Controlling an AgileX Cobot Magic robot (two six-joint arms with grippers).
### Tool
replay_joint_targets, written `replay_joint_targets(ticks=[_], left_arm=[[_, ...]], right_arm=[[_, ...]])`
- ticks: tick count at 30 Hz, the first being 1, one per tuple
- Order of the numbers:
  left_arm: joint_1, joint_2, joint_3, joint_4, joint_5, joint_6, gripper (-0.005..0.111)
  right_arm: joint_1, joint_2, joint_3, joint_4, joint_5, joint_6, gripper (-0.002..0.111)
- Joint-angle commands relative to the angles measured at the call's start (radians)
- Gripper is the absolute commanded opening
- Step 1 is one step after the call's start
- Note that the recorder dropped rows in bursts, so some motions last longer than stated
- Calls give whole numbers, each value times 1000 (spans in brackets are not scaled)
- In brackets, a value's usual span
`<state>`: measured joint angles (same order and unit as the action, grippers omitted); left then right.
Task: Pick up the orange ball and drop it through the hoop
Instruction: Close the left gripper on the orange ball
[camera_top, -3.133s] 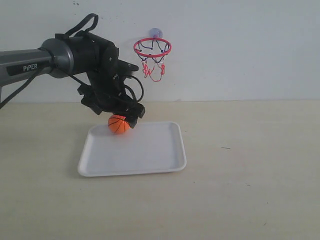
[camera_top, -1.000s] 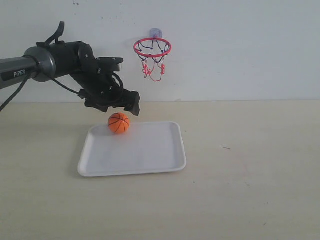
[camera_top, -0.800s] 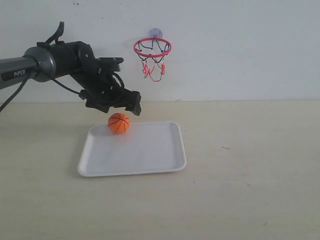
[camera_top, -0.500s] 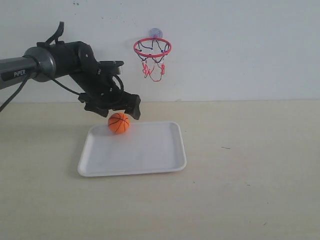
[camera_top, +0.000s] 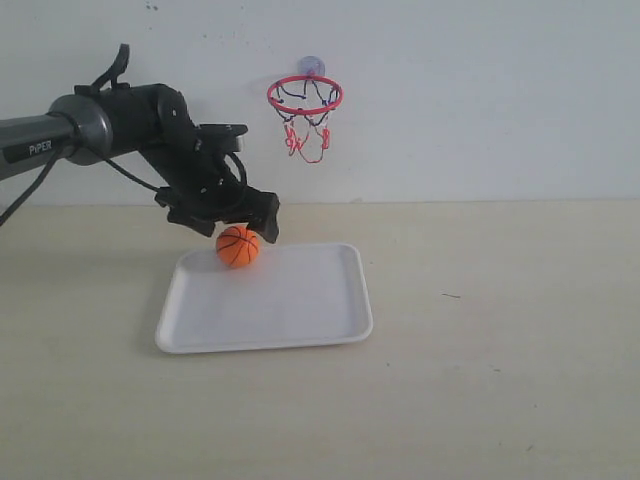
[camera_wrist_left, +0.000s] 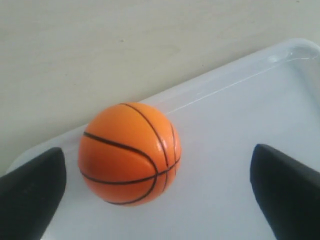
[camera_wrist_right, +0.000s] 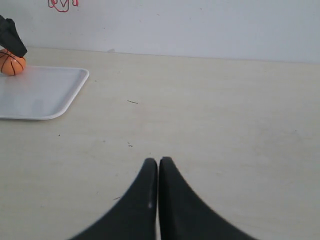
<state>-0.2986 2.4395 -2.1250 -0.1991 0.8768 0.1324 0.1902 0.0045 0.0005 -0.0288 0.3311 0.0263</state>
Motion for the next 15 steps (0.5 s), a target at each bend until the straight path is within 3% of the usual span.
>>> replay_joint_targets(ticks=[1,10,15], left_arm=[[-2,33,-4,5,4,-11,92],[-2,33,-4,5,-37,-45,90],[-2,33,-4,5,-26,-48,73]], right_arm=[[4,-5,0,-6,-7,-3,0],[4,-5,0,-6,-7,-3,0],[4,-5,0,-6,-7,-3,0]])
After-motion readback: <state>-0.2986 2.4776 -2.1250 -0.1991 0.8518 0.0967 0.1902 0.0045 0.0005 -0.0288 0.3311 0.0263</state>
